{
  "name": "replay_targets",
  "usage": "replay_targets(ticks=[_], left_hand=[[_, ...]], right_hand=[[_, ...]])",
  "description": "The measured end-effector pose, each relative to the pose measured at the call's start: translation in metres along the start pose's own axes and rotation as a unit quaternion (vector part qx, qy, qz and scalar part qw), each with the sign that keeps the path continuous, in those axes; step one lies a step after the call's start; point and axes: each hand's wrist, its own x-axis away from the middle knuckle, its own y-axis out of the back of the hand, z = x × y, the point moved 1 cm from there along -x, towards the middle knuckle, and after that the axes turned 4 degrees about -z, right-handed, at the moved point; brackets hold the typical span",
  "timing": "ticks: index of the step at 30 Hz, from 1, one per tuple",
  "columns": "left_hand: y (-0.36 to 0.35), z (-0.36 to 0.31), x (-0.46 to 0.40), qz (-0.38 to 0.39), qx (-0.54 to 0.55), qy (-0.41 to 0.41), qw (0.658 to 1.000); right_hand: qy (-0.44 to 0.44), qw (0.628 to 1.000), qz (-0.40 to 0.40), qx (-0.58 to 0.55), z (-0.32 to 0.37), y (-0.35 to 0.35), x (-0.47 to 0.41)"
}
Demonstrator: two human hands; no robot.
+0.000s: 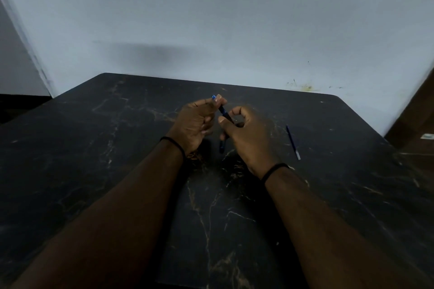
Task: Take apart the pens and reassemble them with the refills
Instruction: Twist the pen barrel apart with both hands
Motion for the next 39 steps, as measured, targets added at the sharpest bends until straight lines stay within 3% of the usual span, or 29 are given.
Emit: replay_targets(ticks=[5, 13, 21, 39], left_hand=[[-0.0016, 0.0003, -0.0004, -0.007, 0.000, 0.000, 1.000], [-0.0023, -0.0021, 0.0020, -0.012, -0.005, 0.007, 1.000], [-0.0054, -0.0040, 0.0038, -0.029, -0.016, 0.018, 0.999], [-0.0069, -0.0039, 0.0039, -0.022, -0.012, 0.015, 1.000]], right_hand=[[-0.045, 0.998, -0.002, 0.038, 0.0011, -0.0024, -0.0026], [-0.002, 1.000, -0.004, -0.008, -0.0021, -0.0002, -0.0029], [-0.020, 0.998, -0.006, 0.065, -0.0040, -0.0044, -0.0044], [0.020, 0.998, -0.012, 0.060, -0.0041, -0.0040, -0.0047]])
